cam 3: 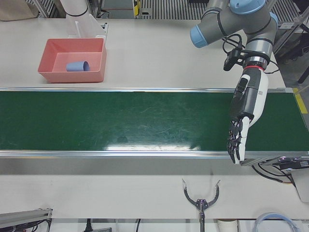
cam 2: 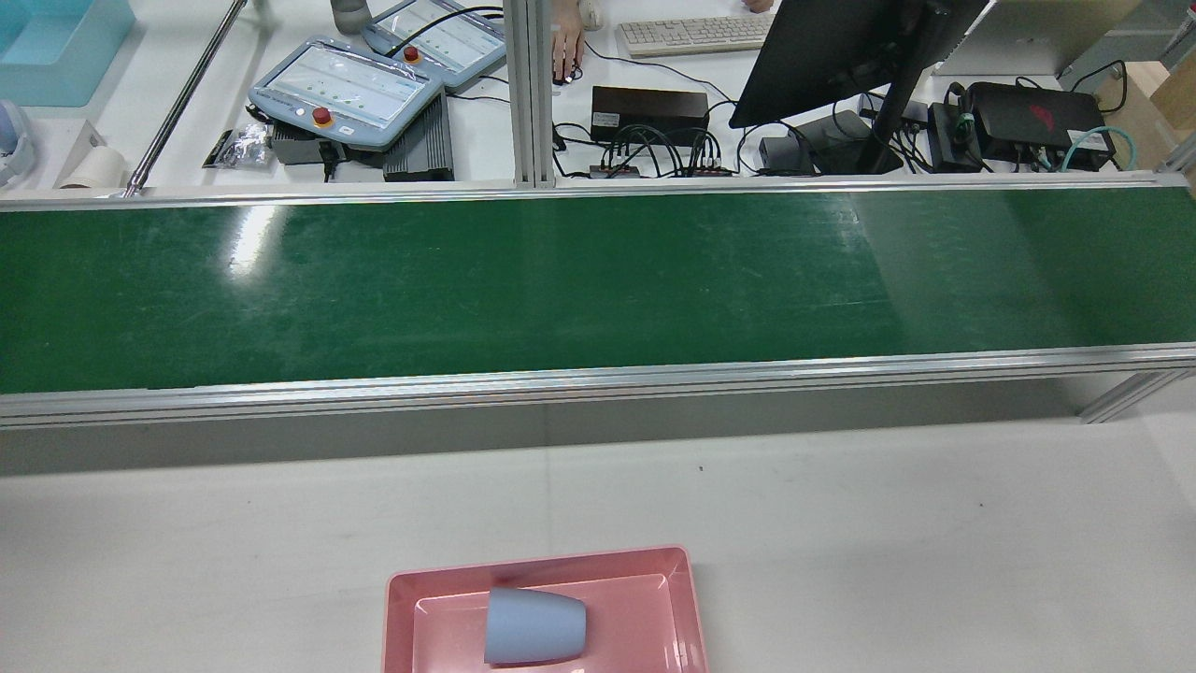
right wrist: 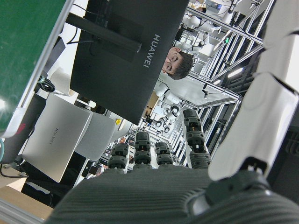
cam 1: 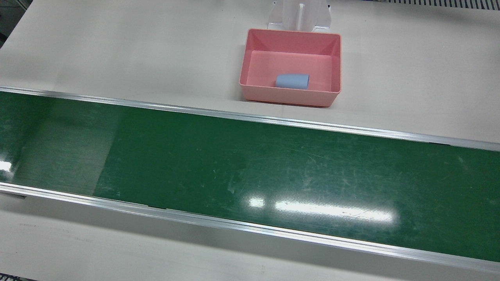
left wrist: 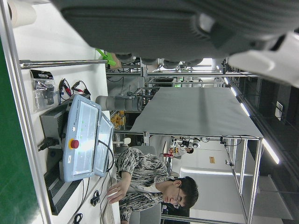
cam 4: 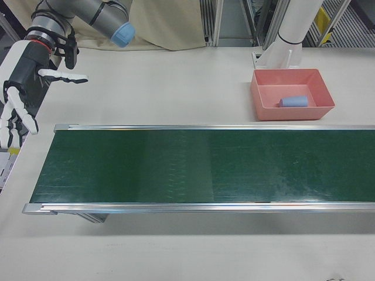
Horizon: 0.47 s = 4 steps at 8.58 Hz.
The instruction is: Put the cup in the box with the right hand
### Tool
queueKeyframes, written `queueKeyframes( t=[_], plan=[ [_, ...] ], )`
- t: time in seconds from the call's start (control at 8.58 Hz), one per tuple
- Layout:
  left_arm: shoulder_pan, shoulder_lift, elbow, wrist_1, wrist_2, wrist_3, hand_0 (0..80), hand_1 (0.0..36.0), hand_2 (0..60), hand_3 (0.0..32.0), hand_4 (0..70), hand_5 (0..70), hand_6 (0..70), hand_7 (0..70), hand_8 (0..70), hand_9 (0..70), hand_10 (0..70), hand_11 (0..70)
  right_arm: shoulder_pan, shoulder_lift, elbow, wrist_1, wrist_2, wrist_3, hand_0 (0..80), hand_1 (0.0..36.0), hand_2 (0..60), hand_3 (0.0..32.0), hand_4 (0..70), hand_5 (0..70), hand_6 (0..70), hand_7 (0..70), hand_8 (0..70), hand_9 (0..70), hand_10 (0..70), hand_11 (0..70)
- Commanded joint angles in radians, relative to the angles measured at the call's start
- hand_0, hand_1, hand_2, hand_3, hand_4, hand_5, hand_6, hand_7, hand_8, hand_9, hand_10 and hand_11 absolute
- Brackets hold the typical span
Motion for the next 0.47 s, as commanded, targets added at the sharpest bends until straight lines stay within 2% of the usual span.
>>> queueKeyframes(
  t=[0.0,0.12,0.23,0.35],
  plan=[
    [0.0,0.0,0.0,0.001,0.0,0.0,0.0,0.0,0.0,0.0,0.0,0.0,0.0,0.0,0.0,0.0,0.0,0.0,-0.041,0.005,-0.132,0.125,0.007,0.017,47.0,9.3,3.4,2.0,4.5,5.6,4.7,12.8,10.7,18.4,7.0,11.6],
    [0.0,0.0,0.0,0.001,0.0,0.0,0.0,0.0,0.0,0.0,0.0,0.0,0.0,0.0,0.0,0.0,0.0,0.0,-0.041,0.005,-0.127,0.125,0.007,0.02,47.1,9.6,4.9,0.4,9.7,5.3,5.1,15.5,10.5,18.6,6.6,10.9],
    [0.0,0.0,0.0,-0.001,0.0,0.0,0.0,0.0,0.0,0.0,0.0,0.0,0.0,0.0,0.0,0.0,0.0,0.0,-0.038,0.002,-0.118,0.125,0.007,0.027,45.5,11.0,11.9,0.2,7.8,5.2,5.2,15.7,10.6,18.9,7.0,11.4],
    [0.0,0.0,0.0,-0.001,0.0,0.0,0.0,0.0,0.0,0.0,0.0,0.0,0.0,0.0,0.0,0.0,0.0,0.0,-0.036,0.001,-0.112,0.125,0.005,0.03,44.9,11.8,15.1,0.6,5.8,5.3,5.1,15.4,10.7,18.9,6.8,11.2]
  ],
)
